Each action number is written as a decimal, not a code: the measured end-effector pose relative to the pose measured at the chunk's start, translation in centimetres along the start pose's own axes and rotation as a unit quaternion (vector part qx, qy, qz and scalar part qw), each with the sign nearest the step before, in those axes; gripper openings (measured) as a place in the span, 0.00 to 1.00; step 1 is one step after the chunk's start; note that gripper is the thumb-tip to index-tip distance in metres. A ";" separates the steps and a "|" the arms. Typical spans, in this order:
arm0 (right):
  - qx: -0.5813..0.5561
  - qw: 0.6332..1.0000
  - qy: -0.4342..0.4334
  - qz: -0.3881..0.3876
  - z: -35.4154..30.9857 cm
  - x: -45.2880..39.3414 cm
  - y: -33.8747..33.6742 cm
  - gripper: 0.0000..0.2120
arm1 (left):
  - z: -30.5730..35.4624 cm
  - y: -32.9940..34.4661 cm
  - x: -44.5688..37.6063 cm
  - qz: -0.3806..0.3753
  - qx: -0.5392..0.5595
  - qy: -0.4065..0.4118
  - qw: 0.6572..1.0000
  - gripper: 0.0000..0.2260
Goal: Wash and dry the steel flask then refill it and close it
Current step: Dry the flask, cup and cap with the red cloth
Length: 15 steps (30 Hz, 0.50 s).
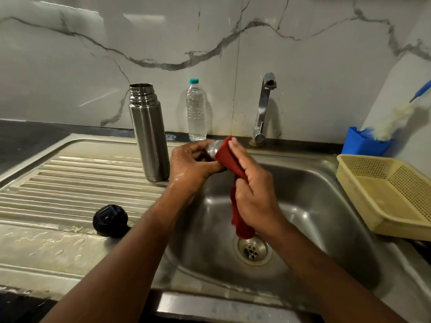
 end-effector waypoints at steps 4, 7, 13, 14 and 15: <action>-0.034 0.993 0.098 0.047 3.0 -0.4 -2.0 0.31 | 0.7 2.6 1.4 -0.075 -0.028 0.033 0.996 0.29; -0.020 0.996 0.085 0.013 1.7 0.0 -1.6 0.34 | 0.1 1.8 0.5 -0.043 -0.025 0.022 0.999 0.28; -0.033 0.996 0.088 -0.007 1.4 -0.4 -0.5 0.36 | 1.0 0.9 0.8 -0.039 -0.041 0.049 0.997 0.28; -0.045 0.992 0.116 0.006 2.3 -0.5 -1.1 0.35 | 1.0 1.8 1.1 -0.058 -0.065 0.063 0.994 0.29; -0.056 0.990 0.132 0.011 2.8 -0.5 -1.5 0.35 | 1.0 2.4 1.4 -0.068 -0.084 0.075 0.991 0.29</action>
Point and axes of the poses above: each hand's wrist, its own x-axis away from the middle knuckle, its own y-axis out of the palm, z = x × y, the point moved 8 cm from there along -x, towards the middle knuckle, and after that the axes turned 14 degrees about -y, right-handed, at the moved point
